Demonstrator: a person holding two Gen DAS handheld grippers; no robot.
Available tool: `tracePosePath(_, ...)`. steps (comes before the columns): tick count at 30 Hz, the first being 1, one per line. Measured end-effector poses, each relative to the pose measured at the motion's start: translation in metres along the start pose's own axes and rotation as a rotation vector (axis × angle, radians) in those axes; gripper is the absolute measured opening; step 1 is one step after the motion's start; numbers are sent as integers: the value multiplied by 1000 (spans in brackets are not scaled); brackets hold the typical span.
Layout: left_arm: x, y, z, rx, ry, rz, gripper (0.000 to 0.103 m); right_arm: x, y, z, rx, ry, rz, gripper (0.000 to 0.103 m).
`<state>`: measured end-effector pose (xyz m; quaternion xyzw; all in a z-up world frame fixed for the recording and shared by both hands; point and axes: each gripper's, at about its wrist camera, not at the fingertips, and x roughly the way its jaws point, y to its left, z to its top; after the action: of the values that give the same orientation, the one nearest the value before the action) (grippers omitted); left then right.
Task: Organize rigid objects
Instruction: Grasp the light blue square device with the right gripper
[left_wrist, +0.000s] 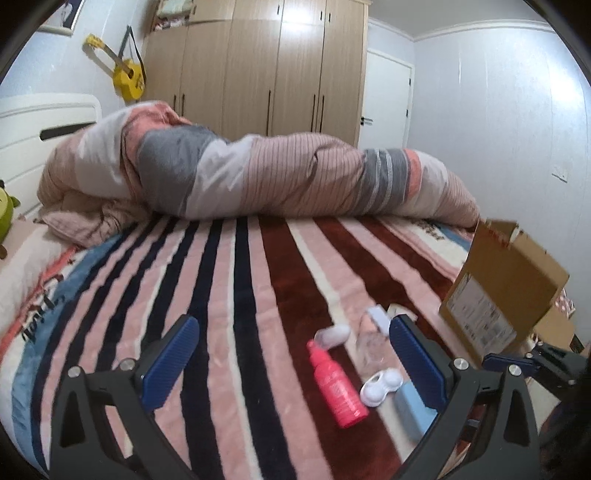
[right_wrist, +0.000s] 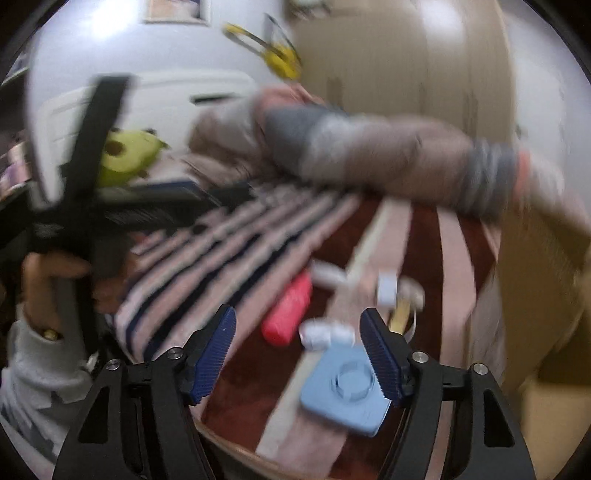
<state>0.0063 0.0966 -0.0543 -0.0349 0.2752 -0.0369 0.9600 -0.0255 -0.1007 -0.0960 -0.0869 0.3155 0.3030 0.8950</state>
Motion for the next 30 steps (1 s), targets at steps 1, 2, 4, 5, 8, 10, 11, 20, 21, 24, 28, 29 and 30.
tracePosePath(1, 6, 2, -5, 4, 14, -12, 102, 9, -4, -7, 28, 27, -24, 82)
tracePosePath(2, 9, 3, -9, 5, 24, -20, 102, 17, -8, -14, 59, 53, -50, 88)
tracePosePath(4, 17, 6, -18, 12, 47, -33, 102, 34, -19, -28, 122, 112, -104, 89)
tracePosePath(5, 20, 7, -22, 13, 57, -47, 102, 40, -24, -34, 148, 138, -131, 89)
tracePosePath(8, 27, 5, -30, 24, 78, -83, 102, 55, -42, -45, 207, 199, -170, 89)
tracePosePath(10, 31, 1, -34, 42, 89, -87, 102, 60, -45, -48, 233, 215, -136, 89)
tracePosePath(11, 34, 0, -36, 49, 95, -89, 102, 63, -45, -48, 232, 220, -127, 89)
tracePosePath(20, 46, -3, -38, -3, 170, -260, 102, 81, -39, -43, 185, 252, -200, 84)
tracePosePath(21, 47, -3, -38, -18, 180, -299, 102, 81, -39, -44, 169, 248, -204, 83)
tracePosePath(24, 43, -10, -35, -14, 190, -374, 102, 69, -40, -42, 149, 214, -170, 83)
tracePosePath(28, 31, -27, -20, 4, 195, -513, 98, 44, -31, -20, 97, 101, -104, 82)
tracePosePath(29, 29, -30, -16, 0, 195, -546, 98, 37, -26, -14, 79, 67, -88, 82)
tracePosePath(30, 26, -33, -11, -6, 193, -572, 97, 31, -23, -7, 67, 41, -73, 82)
